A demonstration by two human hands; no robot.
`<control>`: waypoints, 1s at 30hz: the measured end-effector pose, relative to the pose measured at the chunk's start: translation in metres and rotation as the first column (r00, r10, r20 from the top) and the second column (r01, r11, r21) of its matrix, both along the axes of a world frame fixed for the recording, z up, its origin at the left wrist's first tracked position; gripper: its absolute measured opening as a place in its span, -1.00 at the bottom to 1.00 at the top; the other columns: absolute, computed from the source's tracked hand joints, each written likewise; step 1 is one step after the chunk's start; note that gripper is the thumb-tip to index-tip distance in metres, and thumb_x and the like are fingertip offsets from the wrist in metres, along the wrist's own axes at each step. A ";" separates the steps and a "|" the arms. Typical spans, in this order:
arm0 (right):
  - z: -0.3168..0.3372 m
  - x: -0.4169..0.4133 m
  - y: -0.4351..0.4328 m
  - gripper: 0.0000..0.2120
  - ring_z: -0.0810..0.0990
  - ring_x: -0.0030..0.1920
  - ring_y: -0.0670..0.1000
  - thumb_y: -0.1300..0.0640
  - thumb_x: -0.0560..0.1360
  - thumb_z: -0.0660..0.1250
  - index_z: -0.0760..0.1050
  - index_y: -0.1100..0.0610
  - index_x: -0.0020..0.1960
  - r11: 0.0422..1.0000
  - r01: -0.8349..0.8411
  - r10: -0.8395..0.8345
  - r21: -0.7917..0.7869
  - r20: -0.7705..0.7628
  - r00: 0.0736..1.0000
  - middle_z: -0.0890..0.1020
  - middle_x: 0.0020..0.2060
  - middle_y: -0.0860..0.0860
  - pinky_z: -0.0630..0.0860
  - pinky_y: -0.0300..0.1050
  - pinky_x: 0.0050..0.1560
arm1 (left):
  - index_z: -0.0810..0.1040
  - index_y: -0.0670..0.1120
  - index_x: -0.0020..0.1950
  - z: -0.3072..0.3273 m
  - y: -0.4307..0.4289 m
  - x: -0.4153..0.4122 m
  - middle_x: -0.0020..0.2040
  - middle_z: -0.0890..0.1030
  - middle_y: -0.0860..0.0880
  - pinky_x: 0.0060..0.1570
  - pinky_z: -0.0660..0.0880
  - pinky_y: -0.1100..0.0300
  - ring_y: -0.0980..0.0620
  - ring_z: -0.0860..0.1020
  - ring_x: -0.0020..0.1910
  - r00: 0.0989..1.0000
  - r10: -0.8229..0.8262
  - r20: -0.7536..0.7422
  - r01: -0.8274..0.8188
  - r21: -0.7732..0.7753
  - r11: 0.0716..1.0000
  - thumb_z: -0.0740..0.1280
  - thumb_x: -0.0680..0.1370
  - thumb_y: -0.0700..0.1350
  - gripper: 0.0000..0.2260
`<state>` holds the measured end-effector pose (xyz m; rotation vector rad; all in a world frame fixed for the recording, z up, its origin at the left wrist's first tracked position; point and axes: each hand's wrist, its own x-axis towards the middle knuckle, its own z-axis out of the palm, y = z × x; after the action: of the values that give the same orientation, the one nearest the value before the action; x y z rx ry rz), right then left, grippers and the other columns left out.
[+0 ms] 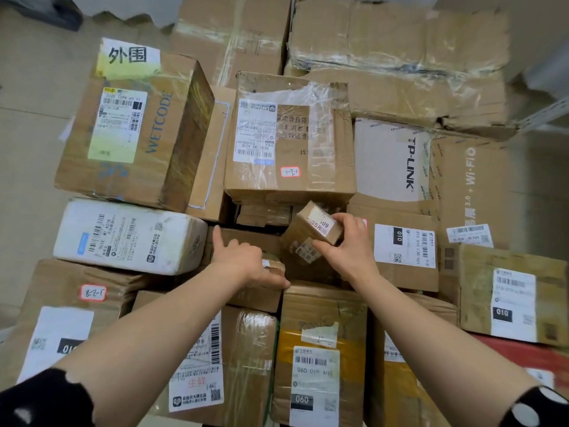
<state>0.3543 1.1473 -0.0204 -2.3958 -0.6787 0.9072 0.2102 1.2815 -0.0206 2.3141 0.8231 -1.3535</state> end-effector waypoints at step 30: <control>0.000 -0.019 0.033 -0.39 0.47 0.18 0.03 0.11 0.42 0.46 0.28 0.10 0.38 0.981 -0.172 0.153 -0.091 -0.191 0.970 0.47 0.26 0.05 0.46 -0.12 0.10 | 0.25 -0.19 0.47 0.018 0.037 -0.054 0.48 0.18 -0.13 0.41 0.17 0.00 -0.13 0.16 0.45 0.467 0.621 0.630 -0.862 0.168 0.478 0.15 0.54 -0.24 -0.53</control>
<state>0.3354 1.1798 -0.0209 -2.3359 -0.7813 1.2450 0.1559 1.3182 -0.0024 1.9206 1.8617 -0.1146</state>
